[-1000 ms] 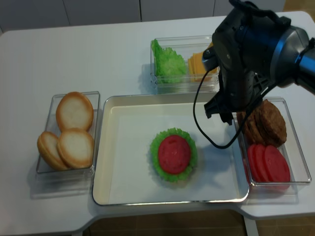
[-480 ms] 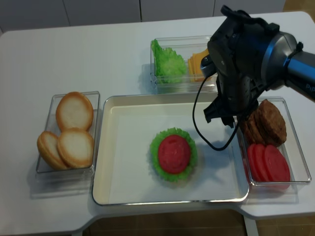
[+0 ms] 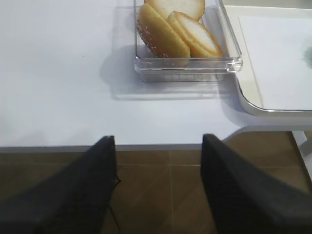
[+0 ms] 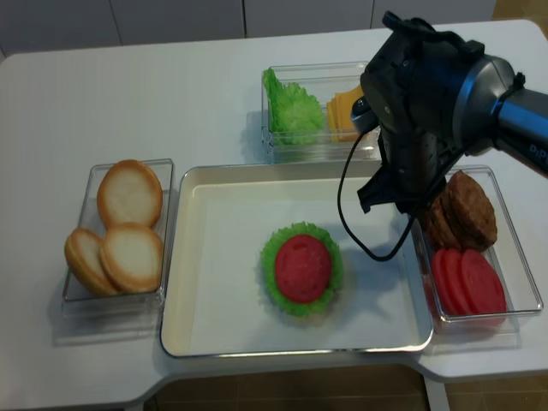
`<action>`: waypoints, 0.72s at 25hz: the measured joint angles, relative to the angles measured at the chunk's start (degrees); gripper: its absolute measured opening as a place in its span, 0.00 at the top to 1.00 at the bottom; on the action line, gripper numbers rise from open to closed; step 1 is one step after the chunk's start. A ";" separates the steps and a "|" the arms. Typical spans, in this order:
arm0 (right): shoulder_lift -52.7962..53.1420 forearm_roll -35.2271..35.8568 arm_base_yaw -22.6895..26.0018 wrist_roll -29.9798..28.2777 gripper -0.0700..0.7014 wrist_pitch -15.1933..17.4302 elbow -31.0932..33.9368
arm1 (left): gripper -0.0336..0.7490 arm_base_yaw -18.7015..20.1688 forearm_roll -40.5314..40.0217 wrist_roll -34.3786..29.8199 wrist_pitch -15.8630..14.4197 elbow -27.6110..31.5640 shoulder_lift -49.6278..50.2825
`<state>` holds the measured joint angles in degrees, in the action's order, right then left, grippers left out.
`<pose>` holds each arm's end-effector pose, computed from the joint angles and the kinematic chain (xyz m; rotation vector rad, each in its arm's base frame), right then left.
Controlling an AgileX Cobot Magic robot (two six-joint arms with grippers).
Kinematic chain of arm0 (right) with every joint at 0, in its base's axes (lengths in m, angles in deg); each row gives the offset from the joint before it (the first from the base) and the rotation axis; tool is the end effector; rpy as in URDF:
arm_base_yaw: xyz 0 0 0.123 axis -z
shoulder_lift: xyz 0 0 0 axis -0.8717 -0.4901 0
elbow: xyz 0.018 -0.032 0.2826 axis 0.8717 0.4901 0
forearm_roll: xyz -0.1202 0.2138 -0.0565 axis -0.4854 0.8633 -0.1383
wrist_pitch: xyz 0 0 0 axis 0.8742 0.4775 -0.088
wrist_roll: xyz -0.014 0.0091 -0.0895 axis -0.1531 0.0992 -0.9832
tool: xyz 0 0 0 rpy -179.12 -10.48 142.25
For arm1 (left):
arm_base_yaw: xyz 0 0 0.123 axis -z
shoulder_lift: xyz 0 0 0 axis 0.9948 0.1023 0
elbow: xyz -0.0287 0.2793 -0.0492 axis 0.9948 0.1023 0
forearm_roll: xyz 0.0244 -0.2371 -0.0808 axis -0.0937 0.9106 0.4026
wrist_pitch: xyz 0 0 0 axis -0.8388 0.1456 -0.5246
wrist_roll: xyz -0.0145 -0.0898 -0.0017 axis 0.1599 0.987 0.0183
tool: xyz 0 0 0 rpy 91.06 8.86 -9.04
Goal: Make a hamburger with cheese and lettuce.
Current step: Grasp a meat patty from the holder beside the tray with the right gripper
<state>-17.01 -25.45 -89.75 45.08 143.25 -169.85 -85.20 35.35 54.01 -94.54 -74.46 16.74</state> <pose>0.3326 0.1509 0.2348 -0.3845 2.9363 -0.4501 -0.0117 -0.0007 0.2648 -0.1045 2.1545 -0.0430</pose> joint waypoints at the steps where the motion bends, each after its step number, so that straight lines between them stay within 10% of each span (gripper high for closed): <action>1: 0.00 -0.11 0.00 0.00 0.75 0.00 0.00 | 0.43 0.00 0.00 0.00 0.00 0.00 0.00; 18: 4.30 -0.36 0.00 0.04 0.78 -0.11 -2.78 | 0.43 0.00 0.00 0.00 0.00 0.00 0.00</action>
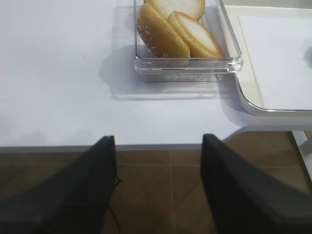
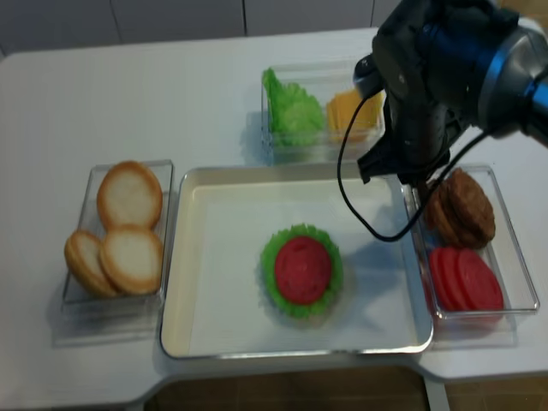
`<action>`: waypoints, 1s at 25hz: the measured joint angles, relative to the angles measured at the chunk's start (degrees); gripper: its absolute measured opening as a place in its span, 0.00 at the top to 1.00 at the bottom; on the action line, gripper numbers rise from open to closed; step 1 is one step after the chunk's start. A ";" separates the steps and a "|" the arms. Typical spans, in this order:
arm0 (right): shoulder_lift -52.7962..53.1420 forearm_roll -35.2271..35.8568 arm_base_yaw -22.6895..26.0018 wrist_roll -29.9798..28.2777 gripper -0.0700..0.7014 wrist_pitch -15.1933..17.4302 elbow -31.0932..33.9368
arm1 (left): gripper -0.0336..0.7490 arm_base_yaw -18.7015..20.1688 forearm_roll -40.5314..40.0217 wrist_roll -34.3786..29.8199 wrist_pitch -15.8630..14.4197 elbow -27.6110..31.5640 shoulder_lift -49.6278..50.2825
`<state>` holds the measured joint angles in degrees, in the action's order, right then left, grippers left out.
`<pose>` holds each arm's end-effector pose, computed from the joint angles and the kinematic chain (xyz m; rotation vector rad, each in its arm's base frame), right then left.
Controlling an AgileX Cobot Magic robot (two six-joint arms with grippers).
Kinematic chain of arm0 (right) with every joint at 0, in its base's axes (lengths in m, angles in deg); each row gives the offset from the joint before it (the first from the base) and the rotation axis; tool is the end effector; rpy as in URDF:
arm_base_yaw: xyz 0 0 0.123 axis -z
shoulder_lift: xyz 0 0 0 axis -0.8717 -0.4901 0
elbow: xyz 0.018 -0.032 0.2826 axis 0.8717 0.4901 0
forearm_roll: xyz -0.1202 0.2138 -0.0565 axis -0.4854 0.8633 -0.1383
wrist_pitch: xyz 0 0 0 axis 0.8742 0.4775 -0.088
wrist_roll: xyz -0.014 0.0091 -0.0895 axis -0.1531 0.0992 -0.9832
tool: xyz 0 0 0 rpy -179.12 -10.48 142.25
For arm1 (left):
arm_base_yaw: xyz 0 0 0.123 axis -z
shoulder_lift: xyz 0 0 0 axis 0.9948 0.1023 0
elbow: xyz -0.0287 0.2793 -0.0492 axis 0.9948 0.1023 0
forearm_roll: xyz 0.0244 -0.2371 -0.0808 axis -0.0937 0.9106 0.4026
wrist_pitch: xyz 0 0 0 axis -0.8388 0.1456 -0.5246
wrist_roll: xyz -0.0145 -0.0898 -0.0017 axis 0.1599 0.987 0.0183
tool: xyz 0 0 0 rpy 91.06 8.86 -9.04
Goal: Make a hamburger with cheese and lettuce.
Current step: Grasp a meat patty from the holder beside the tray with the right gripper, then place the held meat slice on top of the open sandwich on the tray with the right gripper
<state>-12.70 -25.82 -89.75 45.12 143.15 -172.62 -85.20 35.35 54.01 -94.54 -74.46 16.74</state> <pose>0.3299 0.1489 0.2746 -0.3429 2.8324 -0.3758 -0.0117 -0.0007 0.2648 -0.1045 2.1545 -0.0430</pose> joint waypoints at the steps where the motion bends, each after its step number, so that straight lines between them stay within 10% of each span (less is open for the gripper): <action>1: 0.72 0.12 0.00 0.00 0.78 0.00 0.00 | 0.43 0.00 0.00 0.00 0.00 0.00 0.00; 25: 19.51 3.91 -6.43 -2.93 0.78 1.55 0.00 | 0.43 0.00 0.00 0.00 0.00 0.00 0.00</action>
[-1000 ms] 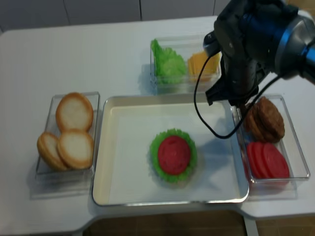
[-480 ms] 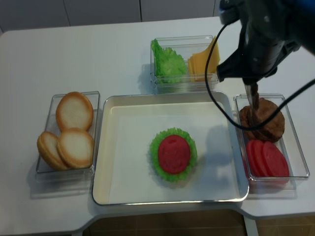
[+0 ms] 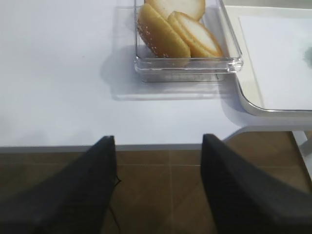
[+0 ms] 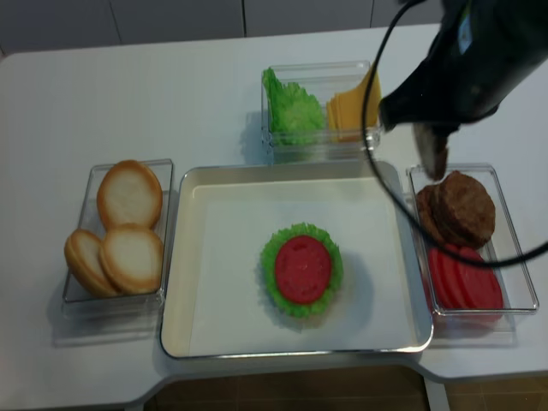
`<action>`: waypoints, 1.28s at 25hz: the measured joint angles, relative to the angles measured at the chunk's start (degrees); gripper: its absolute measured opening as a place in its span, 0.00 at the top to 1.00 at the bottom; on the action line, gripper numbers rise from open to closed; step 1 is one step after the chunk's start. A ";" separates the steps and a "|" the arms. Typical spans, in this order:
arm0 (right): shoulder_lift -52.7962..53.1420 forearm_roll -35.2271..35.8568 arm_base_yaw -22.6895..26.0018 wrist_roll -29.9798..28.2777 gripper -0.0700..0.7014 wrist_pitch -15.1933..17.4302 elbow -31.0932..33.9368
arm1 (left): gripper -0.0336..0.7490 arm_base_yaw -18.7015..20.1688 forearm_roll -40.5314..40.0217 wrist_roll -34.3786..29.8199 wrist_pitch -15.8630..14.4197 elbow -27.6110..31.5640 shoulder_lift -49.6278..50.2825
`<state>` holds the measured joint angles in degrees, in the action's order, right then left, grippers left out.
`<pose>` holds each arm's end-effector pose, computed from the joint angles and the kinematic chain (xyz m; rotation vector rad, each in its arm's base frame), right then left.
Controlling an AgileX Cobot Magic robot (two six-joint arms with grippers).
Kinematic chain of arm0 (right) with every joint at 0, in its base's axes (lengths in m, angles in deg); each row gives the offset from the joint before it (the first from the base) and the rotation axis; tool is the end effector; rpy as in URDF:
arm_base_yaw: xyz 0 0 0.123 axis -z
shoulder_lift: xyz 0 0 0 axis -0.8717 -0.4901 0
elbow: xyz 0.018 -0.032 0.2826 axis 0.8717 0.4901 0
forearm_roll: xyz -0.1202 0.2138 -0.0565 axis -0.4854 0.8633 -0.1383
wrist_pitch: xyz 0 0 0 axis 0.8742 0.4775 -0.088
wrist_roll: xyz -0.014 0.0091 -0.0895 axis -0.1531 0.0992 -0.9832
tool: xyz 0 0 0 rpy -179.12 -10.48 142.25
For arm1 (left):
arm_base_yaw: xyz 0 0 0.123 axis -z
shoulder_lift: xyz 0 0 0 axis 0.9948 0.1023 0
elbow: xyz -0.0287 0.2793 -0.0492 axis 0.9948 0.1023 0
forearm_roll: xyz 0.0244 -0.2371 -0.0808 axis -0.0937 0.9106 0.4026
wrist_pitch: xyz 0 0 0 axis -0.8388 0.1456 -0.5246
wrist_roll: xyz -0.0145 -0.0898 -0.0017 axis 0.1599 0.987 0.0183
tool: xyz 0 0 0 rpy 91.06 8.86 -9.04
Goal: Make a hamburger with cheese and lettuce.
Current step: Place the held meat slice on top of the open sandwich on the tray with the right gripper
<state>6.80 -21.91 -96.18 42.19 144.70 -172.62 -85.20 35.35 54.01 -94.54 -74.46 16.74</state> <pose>0.2485 0.1466 0.3834 -0.4325 2.5778 -0.0856 -0.0117 -0.0007 0.2648 -0.1045 2.1545 -0.0430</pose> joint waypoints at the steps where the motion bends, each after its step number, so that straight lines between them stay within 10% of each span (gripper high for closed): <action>1: 0.00 -0.22 -1.86 0.33 0.78 0.00 0.00 | 0.43 0.00 0.00 0.00 0.00 0.00 0.00; 15: -11.50 -10.81 -20.47 4.21 0.78 -0.72 0.00 | 0.43 0.00 0.00 0.00 0.00 0.00 0.00; 32: -19.60 -17.28 -24.48 2.33 0.78 -1.31 0.00 | 0.43 0.00 0.00 0.00 0.00 0.00 0.00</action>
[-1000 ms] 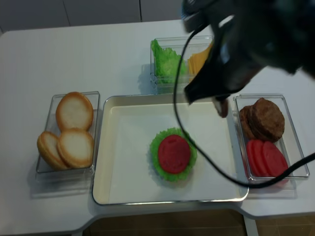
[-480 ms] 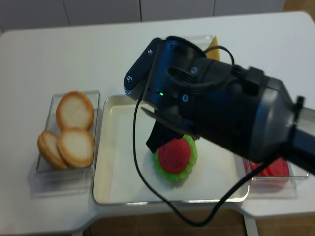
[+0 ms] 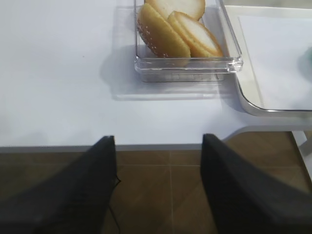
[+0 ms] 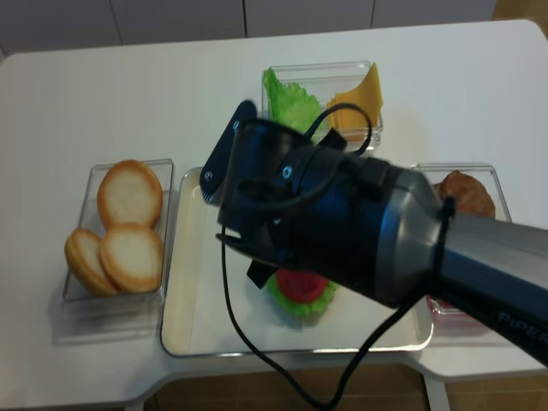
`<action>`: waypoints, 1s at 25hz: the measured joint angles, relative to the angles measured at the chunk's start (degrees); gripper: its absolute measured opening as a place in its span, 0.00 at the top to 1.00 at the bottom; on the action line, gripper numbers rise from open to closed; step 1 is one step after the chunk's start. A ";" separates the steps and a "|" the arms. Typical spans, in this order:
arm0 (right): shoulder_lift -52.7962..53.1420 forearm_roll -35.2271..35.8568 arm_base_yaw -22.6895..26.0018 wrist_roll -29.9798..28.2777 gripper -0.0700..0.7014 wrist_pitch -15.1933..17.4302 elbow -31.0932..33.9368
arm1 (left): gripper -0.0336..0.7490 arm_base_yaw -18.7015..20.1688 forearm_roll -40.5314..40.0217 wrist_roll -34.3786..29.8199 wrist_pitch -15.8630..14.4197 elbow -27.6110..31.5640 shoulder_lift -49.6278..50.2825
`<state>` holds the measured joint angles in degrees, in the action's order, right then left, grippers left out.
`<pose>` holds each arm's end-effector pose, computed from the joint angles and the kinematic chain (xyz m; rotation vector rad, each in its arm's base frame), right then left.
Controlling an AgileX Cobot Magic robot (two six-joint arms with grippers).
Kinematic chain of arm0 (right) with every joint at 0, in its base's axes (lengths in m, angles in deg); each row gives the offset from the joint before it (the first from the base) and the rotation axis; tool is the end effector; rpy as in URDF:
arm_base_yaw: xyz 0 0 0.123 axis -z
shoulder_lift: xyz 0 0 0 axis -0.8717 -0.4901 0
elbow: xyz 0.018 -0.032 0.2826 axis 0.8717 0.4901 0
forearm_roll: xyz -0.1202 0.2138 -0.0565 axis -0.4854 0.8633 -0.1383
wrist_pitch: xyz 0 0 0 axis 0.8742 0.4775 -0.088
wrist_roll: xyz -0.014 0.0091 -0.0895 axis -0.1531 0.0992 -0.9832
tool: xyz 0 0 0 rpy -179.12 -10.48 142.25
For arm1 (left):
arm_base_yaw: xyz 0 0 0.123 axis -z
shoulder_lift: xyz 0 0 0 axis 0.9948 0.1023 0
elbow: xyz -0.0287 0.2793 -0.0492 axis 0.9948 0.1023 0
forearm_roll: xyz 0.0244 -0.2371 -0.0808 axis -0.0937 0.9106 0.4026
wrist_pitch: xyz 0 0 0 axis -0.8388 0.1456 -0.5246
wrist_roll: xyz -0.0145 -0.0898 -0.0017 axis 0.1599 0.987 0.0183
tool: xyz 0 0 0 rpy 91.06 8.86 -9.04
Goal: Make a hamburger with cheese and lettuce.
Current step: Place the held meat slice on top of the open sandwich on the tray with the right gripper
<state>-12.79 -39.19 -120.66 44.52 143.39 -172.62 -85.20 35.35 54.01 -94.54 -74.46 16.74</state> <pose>0.2229 0.2899 0.2830 -1.0967 2.3986 -0.4869 -0.0117 -0.0007 0.2648 -0.1045 2.1545 -0.0430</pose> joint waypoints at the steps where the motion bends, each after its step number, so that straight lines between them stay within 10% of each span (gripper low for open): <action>1: -0.47 -0.03 -0.23 -0.12 0.78 -0.12 0.00 | 0.43 0.00 0.00 0.00 0.00 0.00 0.00; 25: -2.00 0.63 -0.53 -5.11 0.78 -0.78 2.07 | 0.43 0.00 0.00 0.00 0.00 0.01 0.00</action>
<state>-14.80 -38.56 -121.19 39.41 142.61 -170.55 -85.20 35.35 54.01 -94.54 -74.45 16.74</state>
